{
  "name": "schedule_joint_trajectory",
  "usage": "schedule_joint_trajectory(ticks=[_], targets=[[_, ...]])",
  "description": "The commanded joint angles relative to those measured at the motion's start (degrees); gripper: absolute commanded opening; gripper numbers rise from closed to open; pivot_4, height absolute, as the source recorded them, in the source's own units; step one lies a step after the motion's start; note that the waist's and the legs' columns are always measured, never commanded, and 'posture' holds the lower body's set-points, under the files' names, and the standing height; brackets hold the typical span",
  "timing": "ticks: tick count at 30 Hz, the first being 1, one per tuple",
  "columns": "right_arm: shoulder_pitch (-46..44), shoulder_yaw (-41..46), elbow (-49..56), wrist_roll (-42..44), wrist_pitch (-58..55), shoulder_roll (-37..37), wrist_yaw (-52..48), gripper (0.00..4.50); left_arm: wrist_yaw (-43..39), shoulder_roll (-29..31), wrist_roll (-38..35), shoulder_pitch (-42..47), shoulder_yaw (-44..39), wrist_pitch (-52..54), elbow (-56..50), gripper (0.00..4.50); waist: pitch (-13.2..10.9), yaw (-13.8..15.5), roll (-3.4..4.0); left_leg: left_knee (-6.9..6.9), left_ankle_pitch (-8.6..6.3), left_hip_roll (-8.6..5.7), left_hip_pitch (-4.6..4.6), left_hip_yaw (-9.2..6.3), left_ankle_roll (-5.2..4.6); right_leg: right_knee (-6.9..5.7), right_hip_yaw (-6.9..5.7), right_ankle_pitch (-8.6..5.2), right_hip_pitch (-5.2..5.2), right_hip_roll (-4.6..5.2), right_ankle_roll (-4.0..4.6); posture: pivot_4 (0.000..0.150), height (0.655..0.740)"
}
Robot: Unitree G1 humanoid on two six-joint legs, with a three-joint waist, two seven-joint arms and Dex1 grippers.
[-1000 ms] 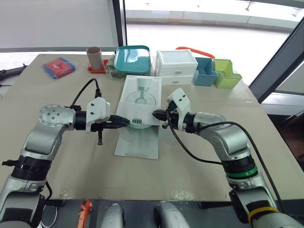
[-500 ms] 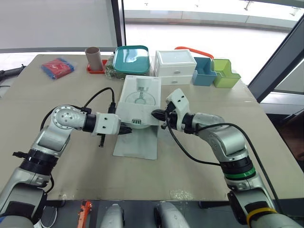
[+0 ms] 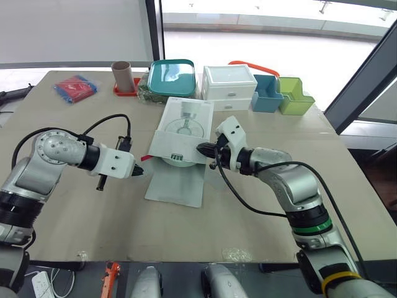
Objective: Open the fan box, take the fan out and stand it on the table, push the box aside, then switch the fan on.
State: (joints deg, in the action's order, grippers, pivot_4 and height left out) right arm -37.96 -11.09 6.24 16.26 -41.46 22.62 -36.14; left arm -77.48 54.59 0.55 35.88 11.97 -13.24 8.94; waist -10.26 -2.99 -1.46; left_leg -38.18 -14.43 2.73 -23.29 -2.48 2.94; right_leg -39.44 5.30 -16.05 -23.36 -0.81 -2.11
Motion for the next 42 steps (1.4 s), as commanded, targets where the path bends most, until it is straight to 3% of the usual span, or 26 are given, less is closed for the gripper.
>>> schedule_joint_trajectory(ticks=[1, 8, 18, 24, 29, 34, 42], targets=[[0.4, -0.9, -0.7, -0.9, 0.2, 0.0, -0.7, 0.03, 2.0, 1.1, 3.4, 0.8, -0.2, -4.3, 4.0, 0.00, 0.0, 0.0, 0.00, 0.00, 0.00, 0.00, 0.00, 0.00, 0.00, 0.00, 0.00, -0.01, 0.00, 0.00, 0.01, 0.150, 0.7400], [0.9, -1.0, 0.1, -1.4, 0.2, 0.2, -1.5, 0.03, 4.6, 0.2, 7.3, 2.4, 0.8, -8.4, 10.7, 0.00, 0.0, 0.0, 0.00, 0.01, 0.00, 0.00, -0.02, -0.01, 0.00, 0.00, -0.02, -0.01, -0.01, 0.01, 0.02, 0.150, 0.7400], [1.5, -1.1, 1.6, -1.7, -0.3, 0.8, -1.6, 0.03, 12.2, -8.1, 8.3, 6.6, 0.7, -12.1, 20.2, 0.00, 0.0, 0.1, 0.00, 0.01, -0.01, 0.00, -0.03, -0.04, -0.02, 0.00, -0.08, -0.01, -0.02, 0.03, 0.02, 0.150, 0.7400], [1.7, -0.9, 2.7, -1.5, -1.0, 0.9, -1.6, 0.03, 13.3, -7.3, 8.7, 9.9, -0.4, -14.1, 22.1, 0.00, 0.0, 0.2, -0.01, 0.03, -0.01, 0.00, -0.04, -0.07, -0.02, -0.01, -0.14, -0.01, -0.02, 0.04, 0.03, 0.150, 0.7400], [1.7, -1.2, 2.8, -1.6, -1.4, 0.7, -1.6, 0.03, 7.8, -7.6, -0.2, 13.4, -3.6, -6.4, 14.5, 0.00, 0.0, 0.2, -0.01, 0.02, -0.01, -0.01, -0.09, -0.09, -0.02, 0.01, -0.20, -0.02, 0.00, 0.08, 0.02, 0.150, 0.7400], [1.6, -1.4, 2.5, -1.7, -1.3, 0.3, -1.6, 0.03, 0.5, -6.2, -8.6, 10.4, -4.1, 3.8, 1.3, 0.00, 0.0, -0.2, 0.00, 0.09, -0.01, 0.01, -0.04, -0.08, -0.02, 0.00, -0.19, -0.04, -0.01, 0.07, 0.05, 0.150, 0.7400], [1.2, -1.5, 1.6, -2.1, -1.0, -0.3, -1.5, 0.03, -2.1, -4.9, -6.6, 6.3, -1.6, 5.8, -4.8, 0.00, 0.0, -0.1, 0.00, 0.08, -0.01, 0.00, -0.02, -0.12, -0.02, -0.03, -0.23, -0.06, 0.01, 0.06, 0.08, 0.150, 0.7400]])
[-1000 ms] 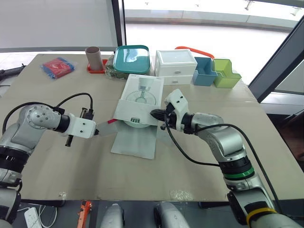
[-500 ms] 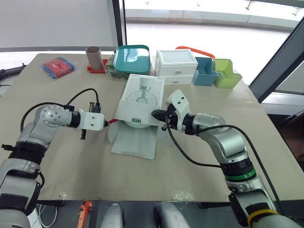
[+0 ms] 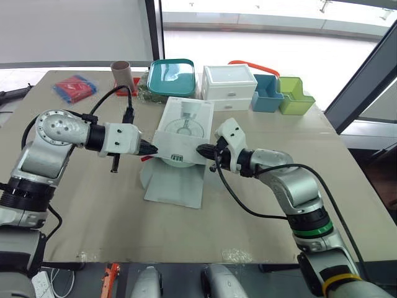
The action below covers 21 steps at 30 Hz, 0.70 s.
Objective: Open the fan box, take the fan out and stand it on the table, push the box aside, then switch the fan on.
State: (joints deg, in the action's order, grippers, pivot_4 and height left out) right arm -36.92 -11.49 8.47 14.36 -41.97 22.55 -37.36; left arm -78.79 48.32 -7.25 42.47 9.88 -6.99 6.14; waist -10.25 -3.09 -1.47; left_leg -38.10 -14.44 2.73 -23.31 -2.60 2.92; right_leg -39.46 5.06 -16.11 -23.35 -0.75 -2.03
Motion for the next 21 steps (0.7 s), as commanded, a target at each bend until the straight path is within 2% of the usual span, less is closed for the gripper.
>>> schedule_joint_trajectory(ticks=[1, 6, 21], targets=[[0.1, -1.1, -0.7, -0.3, -0.4, -0.4, -0.3, 0.03, -1.3, 2.1, 2.0, -0.6, 0.9, -1.1, -1.8, 0.00, 0.0, 0.0, 0.00, 0.00, 0.00, 0.00, 0.00, 0.01, 0.00, 0.00, 0.01, 0.00, 0.00, 0.00, 0.00, 0.150, 0.7400], [0.0, -1.1, -1.0, -0.5, -0.2, -0.7, -0.2, 0.03, -3.2, 3.4, 2.1, -1.9, 1.4, -0.8, -2.2, 0.00, 0.0, -0.1, 0.00, 0.01, 0.00, 0.01, 0.01, -0.01, 0.00, 0.00, -0.01, -0.02, -0.01, -0.03, 0.03, 0.150, 0.7400], [0.1, -1.2, -1.9, -1.4, 1.1, -0.8, -0.4, 0.03, -2.8, 6.7, 12.6, -1.5, 4.4, -9.3, 4.7, 0.00, 0.0, -0.2, 0.00, 0.00, 0.00, 0.01, 0.03, 0.01, 0.00, -0.02, 0.01, -0.02, -0.01, -0.02, 0.04, 0.150, 0.7400]])
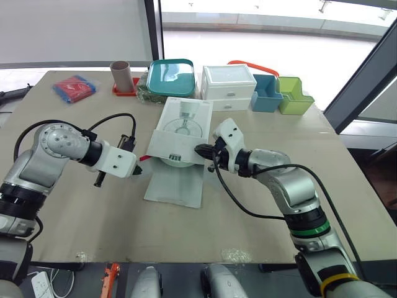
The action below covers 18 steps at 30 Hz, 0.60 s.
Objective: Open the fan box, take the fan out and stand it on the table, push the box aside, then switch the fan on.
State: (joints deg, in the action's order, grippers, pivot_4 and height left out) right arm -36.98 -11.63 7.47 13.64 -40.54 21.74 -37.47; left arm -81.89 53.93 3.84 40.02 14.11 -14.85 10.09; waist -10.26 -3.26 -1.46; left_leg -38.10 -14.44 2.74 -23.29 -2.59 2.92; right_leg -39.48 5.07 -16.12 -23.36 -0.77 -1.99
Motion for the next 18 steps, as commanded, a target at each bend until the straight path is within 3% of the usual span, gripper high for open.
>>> schedule_joint_trajectory(ticks=[1, 18], targets=[[0.2, -1.1, -0.9, -0.7, -0.3, 0.0, -0.3, 0.03, 0.8, 0.9, 2.1, 1.3, 0.2, -1.9, 1.6, 0.00, 0.0, 0.0, 0.00, 0.00, 0.00, 0.00, 0.00, -0.01, 0.00, 0.00, -0.01, 0.00, 0.00, 0.00, 0.00, 0.150, 0.7400], [0.9, -0.8, 0.0, -0.8, -0.8, -0.2, 0.3, 0.03, 10.1, -5.4, 8.3, 5.9, 2.1, -10.1, 15.1, 0.00, 0.0, 0.0, 0.00, -0.03, 0.00, -0.01, 0.02, -0.01, -0.01, -0.10, -0.02, 0.00, -0.01, 0.01, 0.00, 0.150, 0.7400]])
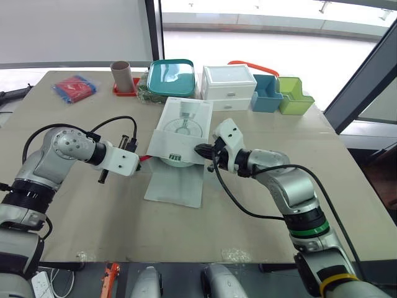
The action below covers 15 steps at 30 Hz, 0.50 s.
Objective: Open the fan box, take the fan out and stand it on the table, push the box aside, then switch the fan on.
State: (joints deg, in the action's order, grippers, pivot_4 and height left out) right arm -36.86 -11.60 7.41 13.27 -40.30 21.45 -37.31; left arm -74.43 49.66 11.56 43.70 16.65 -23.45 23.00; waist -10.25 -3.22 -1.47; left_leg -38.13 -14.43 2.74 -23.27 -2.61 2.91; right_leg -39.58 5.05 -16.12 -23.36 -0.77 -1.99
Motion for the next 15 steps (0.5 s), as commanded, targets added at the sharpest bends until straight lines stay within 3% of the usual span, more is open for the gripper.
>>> schedule_joint_trajectory(ticks=[1, 5, 15], targets=[[0.8, -0.9, 0.1, -0.5, -1.1, 0.1, 0.1, 0.03, 3.4, -1.8, 0.5, 2.5, -0.6, -1.7, 3.1, 0.00, 0.0, 0.1, 0.00, 0.00, 0.00, 0.00, 0.00, -0.01, 0.00, -0.02, -0.01, 0.00, 0.00, 0.00, 0.00, 0.150, 0.7400], [0.9, -0.8, 0.2, -0.5, -1.2, 0.1, 0.1, 0.03, 6.6, -2.8, 2.9, 3.7, -0.1, -4.0, 7.1, 0.00, 0.0, 0.1, 0.00, -0.04, 0.00, 0.00, -0.02, 0.00, 0.00, -0.02, -0.01, 0.00, 0.00, 0.02, 0.00, 0.150, 0.7400], [1.1, -1.2, 0.6, -0.5, -1.4, 0.0, -0.1, 0.03, 10.2, -7.2, 0.9, 5.0, -0.8, -4.0, 10.9, 0.00, 0.0, 0.2, 0.00, -0.07, 0.00, -0.02, -0.01, -0.03, 0.00, -0.10, -0.04, 0.00, 0.00, 0.02, 0.00, 0.150, 0.7400]])
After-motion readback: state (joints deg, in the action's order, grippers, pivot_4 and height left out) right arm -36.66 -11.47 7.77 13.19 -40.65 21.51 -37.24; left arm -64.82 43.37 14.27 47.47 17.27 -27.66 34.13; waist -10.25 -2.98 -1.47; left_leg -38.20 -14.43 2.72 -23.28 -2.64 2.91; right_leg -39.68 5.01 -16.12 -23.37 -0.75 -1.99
